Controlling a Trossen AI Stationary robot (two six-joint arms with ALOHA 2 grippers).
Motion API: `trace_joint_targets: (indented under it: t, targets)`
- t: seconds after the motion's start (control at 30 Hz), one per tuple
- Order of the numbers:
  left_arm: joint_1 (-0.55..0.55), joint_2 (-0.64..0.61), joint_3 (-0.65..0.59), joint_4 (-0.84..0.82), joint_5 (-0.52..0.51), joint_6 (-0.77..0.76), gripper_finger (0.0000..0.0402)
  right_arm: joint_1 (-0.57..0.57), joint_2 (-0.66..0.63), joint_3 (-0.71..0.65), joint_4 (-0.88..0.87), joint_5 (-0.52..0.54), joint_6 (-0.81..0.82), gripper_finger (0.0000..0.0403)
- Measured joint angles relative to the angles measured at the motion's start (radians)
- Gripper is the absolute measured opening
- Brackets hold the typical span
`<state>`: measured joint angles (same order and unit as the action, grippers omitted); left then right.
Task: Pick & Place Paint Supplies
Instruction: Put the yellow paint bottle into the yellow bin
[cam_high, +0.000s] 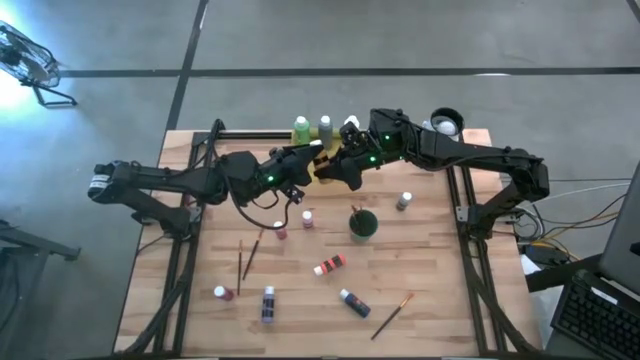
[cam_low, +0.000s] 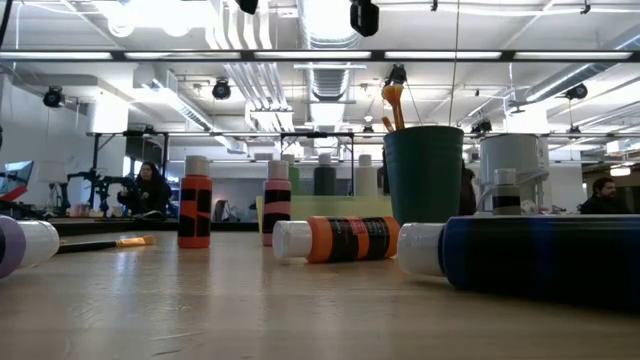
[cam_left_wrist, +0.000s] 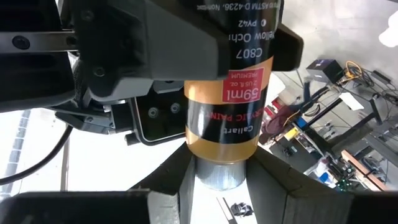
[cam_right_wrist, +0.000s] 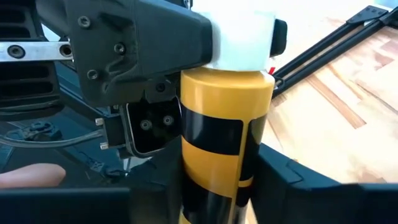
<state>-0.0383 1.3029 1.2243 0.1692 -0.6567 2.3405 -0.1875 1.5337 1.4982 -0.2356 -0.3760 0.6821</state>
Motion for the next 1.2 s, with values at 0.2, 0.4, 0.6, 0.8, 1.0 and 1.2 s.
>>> trace_joint_targets:
  t: [0.2,0.4,0.6,0.8,1.0,1.2]
  targets:
    - [0.000,0.000,0.000,0.000,0.001,-0.043,0.0116,0.000,-0.006,-0.001,0.002,0.010,-0.006,0.0102]
    - [0.000,-0.001,0.002,0.018,0.014,-0.240,0.0190,0.001,-0.022,-0.002,0.003,0.034,-0.031,0.0101]
    - [0.000,-0.011,0.011,0.037,-0.048,-0.481,0.0232,0.001,-0.051,-0.002,-0.009,0.046,-0.062,0.0101]
    - [0.007,-0.101,0.016,-0.034,-0.066,-1.074,0.0235,0.007,-0.136,0.001,-0.080,0.141,-0.203,0.0101]
    - [0.057,-0.186,0.018,-0.142,0.305,-1.816,0.0233,0.065,-0.168,0.000,-0.112,0.286,-0.418,0.0100]
    - [0.174,-0.167,0.018,-0.146,0.732,-2.304,0.0225,0.152,-0.150,0.000,-0.108,0.436,-0.527,0.0100]
